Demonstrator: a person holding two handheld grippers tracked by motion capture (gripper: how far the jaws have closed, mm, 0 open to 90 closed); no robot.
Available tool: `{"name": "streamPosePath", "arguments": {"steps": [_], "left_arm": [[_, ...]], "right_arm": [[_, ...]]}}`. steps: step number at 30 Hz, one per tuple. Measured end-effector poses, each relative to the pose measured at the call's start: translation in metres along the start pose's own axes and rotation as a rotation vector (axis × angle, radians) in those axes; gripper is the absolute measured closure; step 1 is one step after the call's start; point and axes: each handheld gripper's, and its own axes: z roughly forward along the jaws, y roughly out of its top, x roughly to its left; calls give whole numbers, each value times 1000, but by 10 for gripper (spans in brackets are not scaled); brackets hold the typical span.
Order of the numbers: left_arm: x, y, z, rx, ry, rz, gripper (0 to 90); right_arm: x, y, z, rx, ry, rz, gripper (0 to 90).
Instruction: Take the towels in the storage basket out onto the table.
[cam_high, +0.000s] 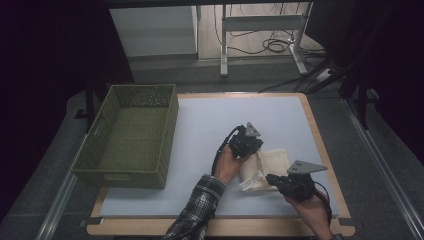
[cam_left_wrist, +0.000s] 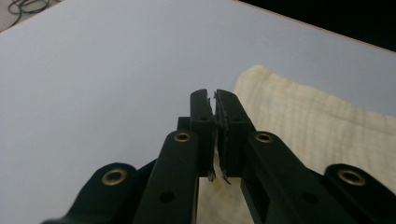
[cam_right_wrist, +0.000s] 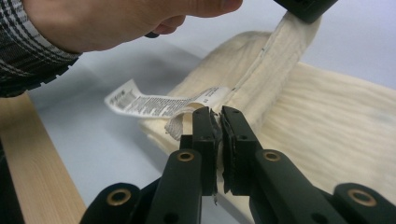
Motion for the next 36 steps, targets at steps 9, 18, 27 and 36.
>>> {"name": "streamPosePath", "arguments": {"steps": [9, 18, 27, 36], "left_arm": [[-17, 20, 28, -1, -20, 32, 861], [-26, 27, 46, 2, -34, 23, 647], [-12, 20, 23, -20, 12, -9, 448], [5, -4, -7, 6, 45, -14, 443]], "right_arm": [[-19, -13, -19, -4, -41, 42, 847], [-36, -28, -25, 18, -103, 68, 771], [-56, -41, -51, 24, -199, 100, 709], [-56, -28, -60, 15, -202, 96, 713]]}}
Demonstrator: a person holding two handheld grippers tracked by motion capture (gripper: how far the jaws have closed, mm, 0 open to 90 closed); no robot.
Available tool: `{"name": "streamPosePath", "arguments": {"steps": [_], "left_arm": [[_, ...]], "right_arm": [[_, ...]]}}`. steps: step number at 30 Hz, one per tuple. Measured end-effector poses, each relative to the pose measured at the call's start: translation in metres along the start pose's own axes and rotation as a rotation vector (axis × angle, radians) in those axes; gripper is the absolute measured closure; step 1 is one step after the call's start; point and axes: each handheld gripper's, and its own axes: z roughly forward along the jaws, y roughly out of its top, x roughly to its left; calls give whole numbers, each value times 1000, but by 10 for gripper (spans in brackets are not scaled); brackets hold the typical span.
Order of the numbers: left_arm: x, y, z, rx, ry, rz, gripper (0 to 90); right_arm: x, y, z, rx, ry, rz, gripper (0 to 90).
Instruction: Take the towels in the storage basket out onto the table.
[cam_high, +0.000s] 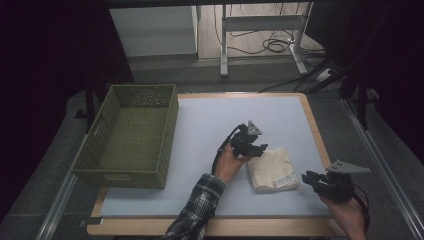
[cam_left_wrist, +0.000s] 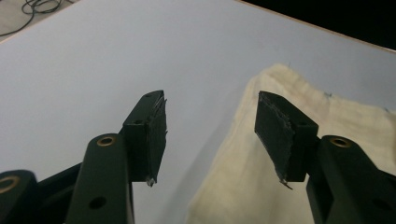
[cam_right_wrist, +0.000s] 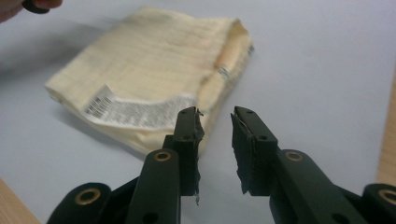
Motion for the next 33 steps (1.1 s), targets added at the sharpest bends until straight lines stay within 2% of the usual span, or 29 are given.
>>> {"name": "streamPosePath", "arguments": {"steps": [2, 4, 7, 9, 10, 11, 12, 13, 19, 22, 24, 26, 27, 30, 33], "left_arm": [[1, -2, -2, 0, 3, 0, 448], [5, -8, -8, -1, 10, -9, 447], [8, -15, -13, -1, 14, -17, 427], [10, -19, -16, 3, 19, -19, 418], [12, -22, -19, -1, 22, -23, 416], [12, -22, -19, -1, 22, -23, 416], [13, -23, -20, -1, 22, -26, 416], [14, -23, -21, -4, 23, -29, 416], [15, -22, -22, -12, 14, -41, 417], [12, -22, -19, -10, -2, -43, 420], [10, -24, -15, 7, -11, -37, 433], [9, -27, -11, 27, -18, -36, 446], [9, -28, -9, 31, -19, -41, 447], [11, -33, -3, 72, -13, -51, 466], [13, -40, 2, 105, 7, -58, 466]], "right_arm": [[4, 4, 2, 2, 8, -9, 713], [14, 11, 13, 20, 30, -31, 699], [20, 12, 28, 68, 20, -46, 635], [21, 8, 39, 111, -14, -63, 656], [21, 7, 41, 119, -18, -67, 751], [21, 7, 41, 119, -18, -67, 751], [23, 4, 42, 115, -13, -79, 857], [24, 4, 40, 110, -10, -76, 875], [27, 14, 19, 52, -18, -84, 883], [22, 14, 16, 64, -28, -73, 879], [16, 7, 24, 109, -30, -52, 846], [13, 2, 29, 127, -37, -29, 727], [12, 0, 30, 116, -33, -12, 670], [13, -2, 29, 98, -35, 0, 609], [13, -6, 34, 123, -38, 0, 572]]}}
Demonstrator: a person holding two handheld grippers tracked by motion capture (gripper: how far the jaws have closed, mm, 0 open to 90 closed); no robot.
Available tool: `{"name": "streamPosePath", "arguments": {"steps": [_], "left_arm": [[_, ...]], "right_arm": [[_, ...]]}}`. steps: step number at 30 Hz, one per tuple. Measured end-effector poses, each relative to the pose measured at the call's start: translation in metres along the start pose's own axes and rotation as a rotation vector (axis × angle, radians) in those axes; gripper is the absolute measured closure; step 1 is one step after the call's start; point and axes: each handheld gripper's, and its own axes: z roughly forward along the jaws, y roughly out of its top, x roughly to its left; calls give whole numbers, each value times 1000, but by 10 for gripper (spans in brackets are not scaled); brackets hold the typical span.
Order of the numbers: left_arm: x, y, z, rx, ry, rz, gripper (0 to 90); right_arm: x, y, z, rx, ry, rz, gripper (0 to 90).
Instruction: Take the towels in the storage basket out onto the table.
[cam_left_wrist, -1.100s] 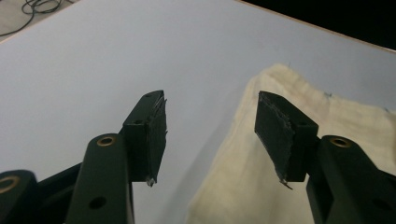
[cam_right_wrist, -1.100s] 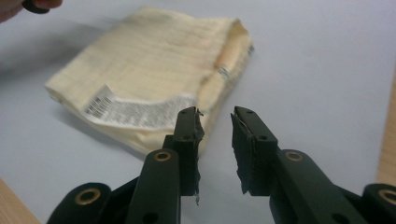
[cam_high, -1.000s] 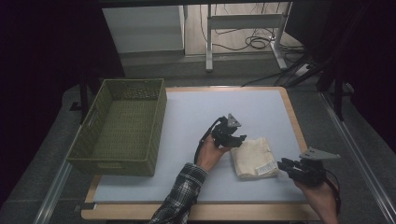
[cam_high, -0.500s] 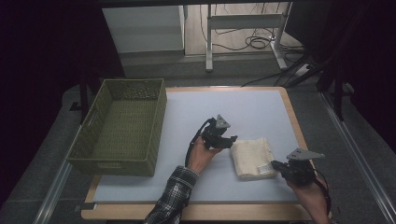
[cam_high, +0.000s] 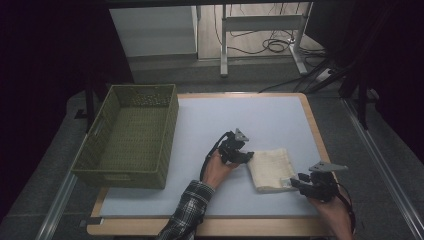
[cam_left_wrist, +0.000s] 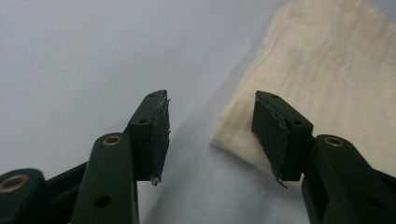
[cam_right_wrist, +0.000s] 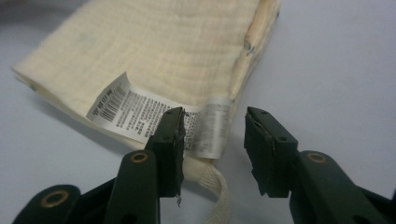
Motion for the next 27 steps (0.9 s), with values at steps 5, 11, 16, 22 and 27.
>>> {"name": "streamPosePath", "arguments": {"steps": [5, 11, 16, 22, 27], "left_arm": [[5, -8, 7, 12, -19, -36, 455], [4, -8, 8, 7, -85, -58, 638], [2, -6, 10, 21, -147, -95, 841], [2, -7, 5, -15, -122, -74, 859], [5, -2, -5, -32, -101, -54, 854]], "right_arm": [[-1, -5, 7, -9, 8, 17, 536], [1, -5, 8, -4, 15, 32, 606], [0, -3, 9, 13, 99, 84, 799], [2, -2, 6, 8, 104, 76, 819], [7, 4, 0, -29, 127, 61, 819]]}}
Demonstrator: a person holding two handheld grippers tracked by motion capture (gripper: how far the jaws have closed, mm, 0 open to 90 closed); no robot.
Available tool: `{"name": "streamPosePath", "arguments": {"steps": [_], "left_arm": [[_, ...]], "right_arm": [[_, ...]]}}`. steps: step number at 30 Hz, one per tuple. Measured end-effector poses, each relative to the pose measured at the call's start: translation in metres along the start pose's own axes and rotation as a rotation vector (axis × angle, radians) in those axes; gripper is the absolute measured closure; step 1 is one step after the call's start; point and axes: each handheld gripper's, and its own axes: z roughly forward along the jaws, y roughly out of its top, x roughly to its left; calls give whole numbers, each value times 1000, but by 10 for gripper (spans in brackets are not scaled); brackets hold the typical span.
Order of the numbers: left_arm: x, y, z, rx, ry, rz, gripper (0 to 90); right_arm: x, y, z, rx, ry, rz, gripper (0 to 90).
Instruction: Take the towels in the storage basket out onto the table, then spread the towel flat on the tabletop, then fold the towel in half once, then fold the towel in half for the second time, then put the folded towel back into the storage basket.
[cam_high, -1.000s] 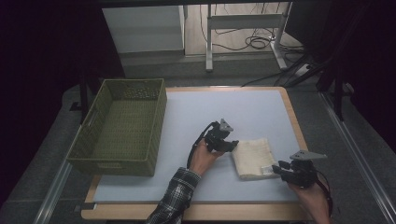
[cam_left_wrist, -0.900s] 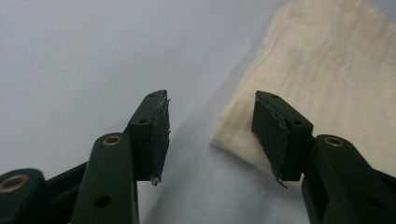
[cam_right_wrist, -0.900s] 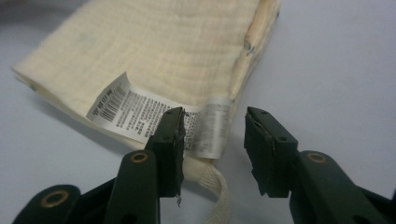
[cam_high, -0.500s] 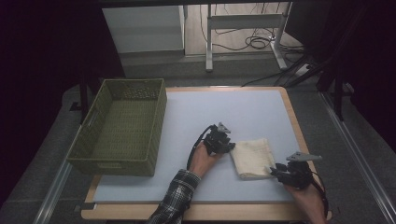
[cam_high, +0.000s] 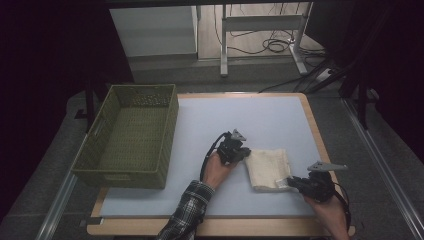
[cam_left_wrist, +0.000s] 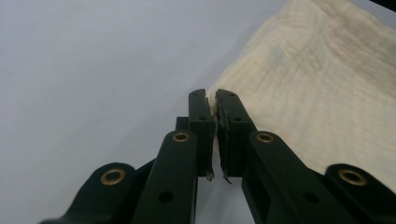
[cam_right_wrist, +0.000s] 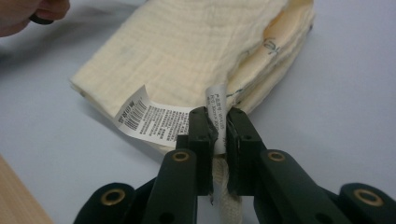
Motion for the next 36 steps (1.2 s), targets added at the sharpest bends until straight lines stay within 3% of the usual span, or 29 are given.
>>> {"name": "streamPosePath", "arguments": {"steps": [9, 27, 36], "left_arm": [[6, 5, -22, -14, 34, 28, 849], [28, -1, -63, -31, 113, 6, 847], [34, -1, -80, -40, 144, -2, 847]], "right_arm": [[13, 14, 2, -20, 36, -43, 819], [45, 46, 21, -42, 80, -124, 817], [54, 55, 29, -48, 90, -138, 817]]}}
